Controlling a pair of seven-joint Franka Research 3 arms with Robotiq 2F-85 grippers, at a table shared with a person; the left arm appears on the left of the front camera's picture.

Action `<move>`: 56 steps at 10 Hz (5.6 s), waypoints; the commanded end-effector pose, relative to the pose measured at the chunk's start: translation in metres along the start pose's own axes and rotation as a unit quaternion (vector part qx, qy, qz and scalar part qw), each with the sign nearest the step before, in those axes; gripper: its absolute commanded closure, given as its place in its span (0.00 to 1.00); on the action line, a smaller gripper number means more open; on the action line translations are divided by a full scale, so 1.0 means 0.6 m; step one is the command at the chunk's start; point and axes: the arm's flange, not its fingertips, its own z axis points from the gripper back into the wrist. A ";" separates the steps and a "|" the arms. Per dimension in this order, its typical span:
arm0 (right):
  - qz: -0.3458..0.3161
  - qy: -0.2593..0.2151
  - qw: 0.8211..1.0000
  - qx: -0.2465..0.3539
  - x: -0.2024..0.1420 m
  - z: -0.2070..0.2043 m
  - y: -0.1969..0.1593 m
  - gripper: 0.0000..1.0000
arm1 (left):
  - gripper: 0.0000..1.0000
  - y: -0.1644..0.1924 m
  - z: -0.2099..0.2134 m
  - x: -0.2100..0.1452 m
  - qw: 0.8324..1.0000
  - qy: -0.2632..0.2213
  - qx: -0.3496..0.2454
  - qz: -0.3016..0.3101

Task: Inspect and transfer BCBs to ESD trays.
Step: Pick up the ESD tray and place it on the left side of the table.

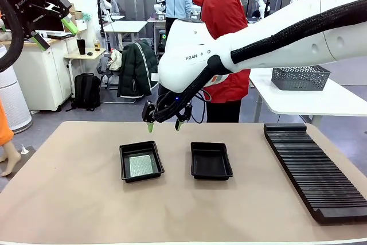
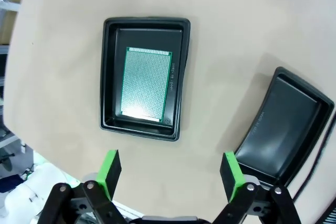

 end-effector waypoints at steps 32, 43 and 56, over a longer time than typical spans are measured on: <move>-0.121 0.053 0.967 0.218 -0.001 0.027 -0.183 0.00 | 0.00 0.070 -0.720 -0.020 0.946 0.101 0.245 0.188; -0.121 0.053 0.967 0.218 -0.001 0.027 -0.183 0.00 | 0.00 0.102 -0.726 -0.035 0.945 0.115 0.223 0.208; -0.121 0.053 0.967 0.218 -0.001 0.027 -0.183 0.00 | 0.67 0.125 -0.720 -0.040 0.955 0.063 0.189 0.221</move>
